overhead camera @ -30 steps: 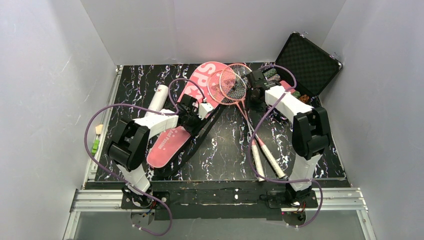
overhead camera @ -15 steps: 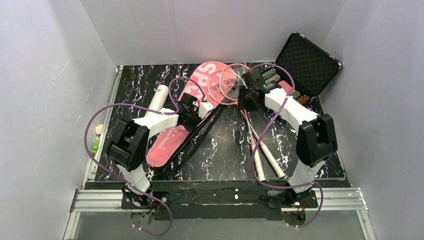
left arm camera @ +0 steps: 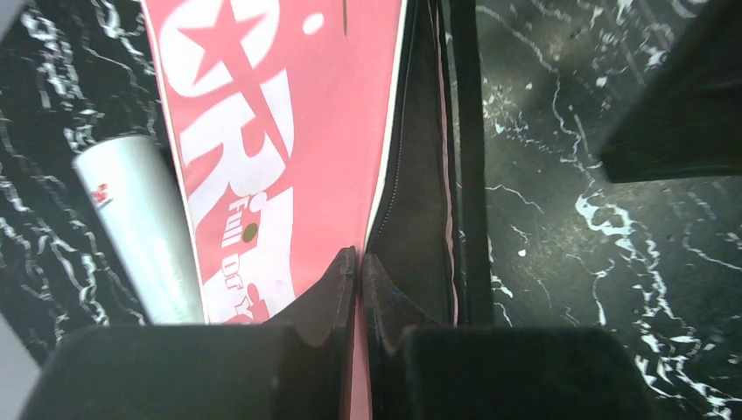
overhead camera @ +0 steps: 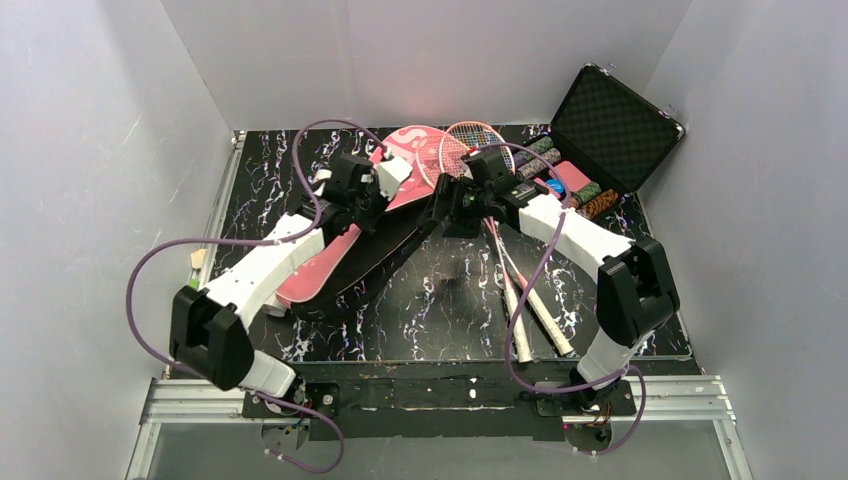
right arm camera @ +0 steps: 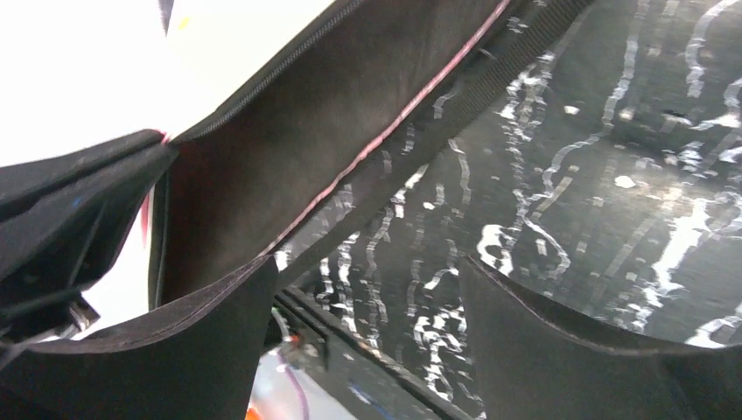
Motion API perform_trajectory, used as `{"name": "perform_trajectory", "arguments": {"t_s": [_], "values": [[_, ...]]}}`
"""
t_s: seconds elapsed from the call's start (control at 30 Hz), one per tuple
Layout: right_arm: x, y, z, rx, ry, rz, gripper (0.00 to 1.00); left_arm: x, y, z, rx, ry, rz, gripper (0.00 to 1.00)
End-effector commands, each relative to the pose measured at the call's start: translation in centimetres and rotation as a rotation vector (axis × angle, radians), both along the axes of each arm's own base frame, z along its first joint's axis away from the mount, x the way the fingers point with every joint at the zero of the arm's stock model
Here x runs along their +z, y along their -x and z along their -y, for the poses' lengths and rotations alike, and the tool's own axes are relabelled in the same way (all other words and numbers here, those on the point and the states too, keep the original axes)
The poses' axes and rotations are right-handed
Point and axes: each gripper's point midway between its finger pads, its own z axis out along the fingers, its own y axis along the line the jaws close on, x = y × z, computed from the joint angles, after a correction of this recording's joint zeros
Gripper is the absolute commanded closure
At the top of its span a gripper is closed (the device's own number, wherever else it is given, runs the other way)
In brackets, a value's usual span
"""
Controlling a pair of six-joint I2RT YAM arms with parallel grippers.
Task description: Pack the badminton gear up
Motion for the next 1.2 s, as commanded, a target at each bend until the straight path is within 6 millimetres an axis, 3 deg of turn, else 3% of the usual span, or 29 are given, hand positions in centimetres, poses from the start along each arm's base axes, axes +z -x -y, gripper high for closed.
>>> {"name": "perform_trajectory", "arguments": {"t_s": [0.0,0.17,0.3,0.43,0.7,0.77,0.83,0.93,1.0,1.1,1.17], "values": [[5.7,-1.2,-4.1,-0.005,-0.248,-0.009,0.15,5.3,1.5,-1.0,0.048,0.059,0.053,1.00],[6.0,-3.4,-6.0,-0.079,-0.328,-0.069,0.13,5.2,3.1,-1.7,0.049,0.063,0.033,1.00],[4.8,-4.9,-7.6,-0.154,-0.402,-0.185,0.13,4.8,3.8,-2.1,0.047,0.059,0.023,1.00],[3.3,-5.0,-9.0,-0.175,-0.437,-0.278,0.13,4.7,4.0,-2.0,0.043,0.066,0.021,1.00],[1.5,-6.3,-9.2,-0.279,-0.413,-0.295,0.13,4.9,4.6,-1.5,0.011,0.094,0.013,1.00],[1.1,-7.1,-9.2,-0.310,-0.409,-0.281,0.19,5.1,4.9,-1.3,0.002,0.105,0.005,1.00],[1.2,-8.1,-9.4,-0.331,-0.411,-0.262,0.33,5.0,5.4,-1.3,-0.004,0.109,-0.008,1.00],[1.6,-9.0,-10.0,-0.329,-0.411,-0.241,0.75,4.6,6.1,-1.4,-0.013,0.113,-0.026,1.00],[2.3,-9.0,-10.6,-0.305,-0.421,-0.226,0.96,3.9,6.5,-1.4,-0.022,0.113,-0.042,1.00],[2.6,-8.5,-10.9,-0.280,-0.408,-0.222,0.99,2.8,6.8,-1.2,-0.039,0.108,-0.067,1.00],[2.7,-8.0,-10.9,-0.270,-0.407,-0.220,0.99,2.2,6.6,-0.9,-0.046,0.107,-0.081,0.83]]}}
